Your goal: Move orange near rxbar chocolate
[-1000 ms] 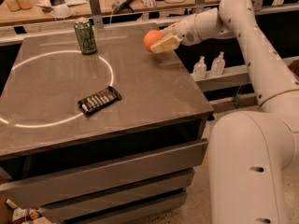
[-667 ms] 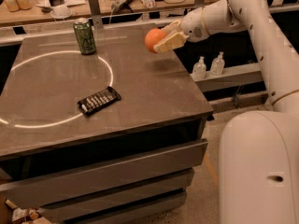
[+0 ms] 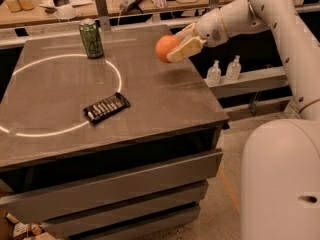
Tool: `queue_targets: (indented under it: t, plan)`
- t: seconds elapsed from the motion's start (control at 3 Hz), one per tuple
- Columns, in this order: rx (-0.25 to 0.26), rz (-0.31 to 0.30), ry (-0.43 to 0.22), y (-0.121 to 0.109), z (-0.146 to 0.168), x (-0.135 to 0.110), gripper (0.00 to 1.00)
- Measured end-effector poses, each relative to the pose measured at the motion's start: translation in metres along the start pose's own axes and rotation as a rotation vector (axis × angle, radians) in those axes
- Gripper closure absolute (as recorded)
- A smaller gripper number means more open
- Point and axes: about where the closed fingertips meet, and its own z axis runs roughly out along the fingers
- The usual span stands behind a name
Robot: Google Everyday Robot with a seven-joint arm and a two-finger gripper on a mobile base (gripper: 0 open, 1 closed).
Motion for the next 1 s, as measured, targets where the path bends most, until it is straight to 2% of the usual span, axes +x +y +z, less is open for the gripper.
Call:
queue_targets:
  t: [0.67, 1.0]
  plan:
    - [-0.046, -0.032, 0.031, 0.017, 0.006, -0.012, 1.00]
    - [-0.022, -0.048, -0.021, 0.041, -0.001, -0.040, 1.00]
